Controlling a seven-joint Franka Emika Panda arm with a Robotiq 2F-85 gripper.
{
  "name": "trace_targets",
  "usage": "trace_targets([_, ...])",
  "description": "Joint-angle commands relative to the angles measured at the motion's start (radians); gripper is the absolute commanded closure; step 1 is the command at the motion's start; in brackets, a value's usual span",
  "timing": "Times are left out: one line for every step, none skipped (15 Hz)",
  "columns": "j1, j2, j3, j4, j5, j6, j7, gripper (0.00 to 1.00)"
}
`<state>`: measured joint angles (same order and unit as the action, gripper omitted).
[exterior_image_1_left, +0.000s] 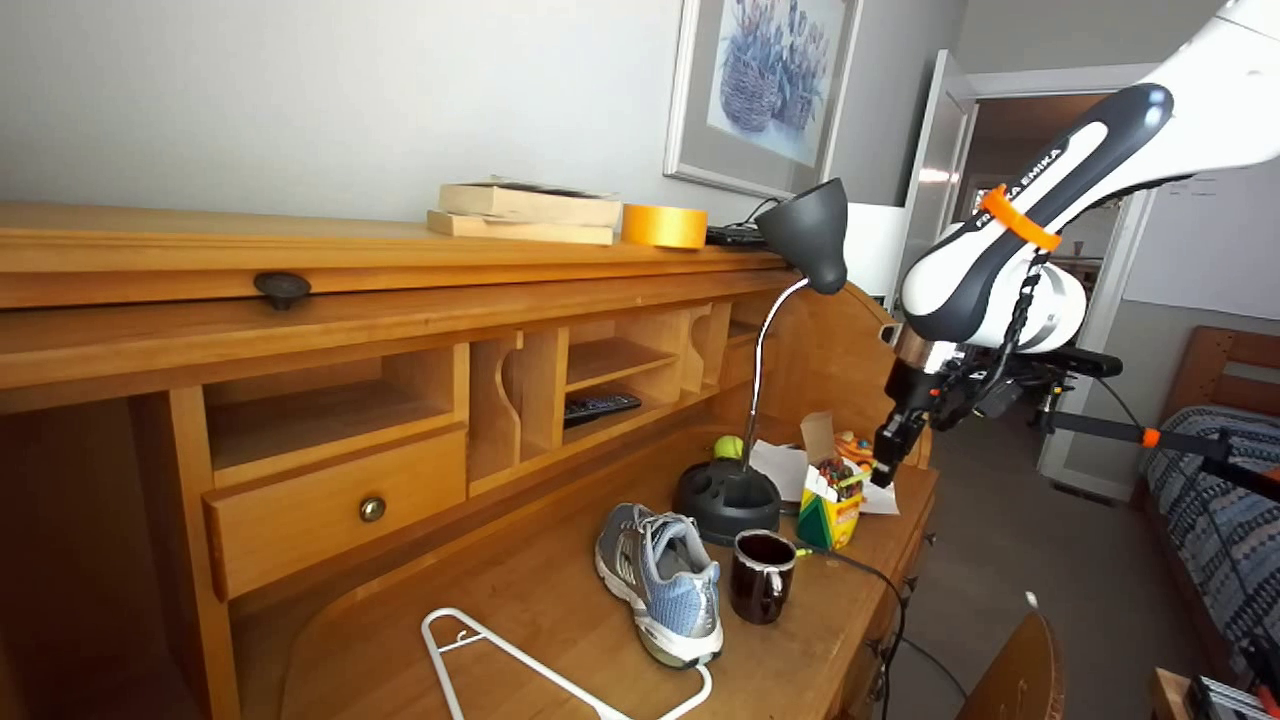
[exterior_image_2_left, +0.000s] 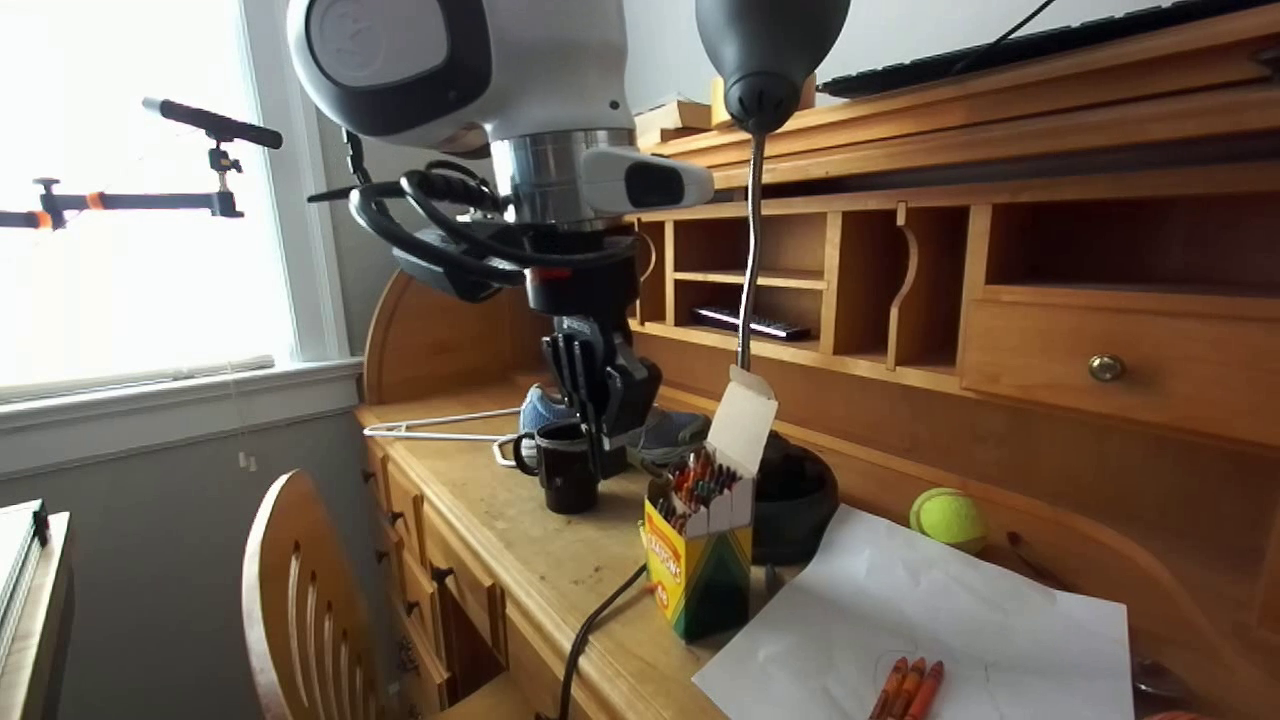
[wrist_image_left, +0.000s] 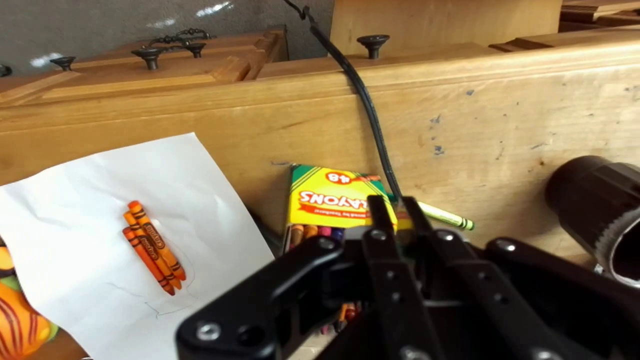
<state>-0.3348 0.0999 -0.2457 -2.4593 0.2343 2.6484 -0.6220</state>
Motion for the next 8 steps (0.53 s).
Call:
trace_targets([-0.024,0.006,0.013,0.032,0.11,-0.078,-0.082,0.97])
trace_targets([-0.026,0.007,0.01,0.039,0.132,-0.097,-0.092,0.97])
trace_targets([-0.027,0.007,0.008,0.046,0.147,-0.114,-0.097,0.97])
trace_targets([-0.028,0.007,0.003,0.052,0.154,-0.132,-0.091,0.97])
trace_targets([-0.028,0.008,-0.001,0.059,0.151,-0.145,-0.081,0.97])
trace_targets([-0.03,0.009,-0.004,0.066,0.151,-0.161,-0.075,0.97])
trace_targets([-0.031,0.01,-0.008,0.072,0.144,-0.174,-0.063,0.97])
trace_targets([-0.033,0.01,-0.011,0.08,0.143,-0.195,-0.059,0.97])
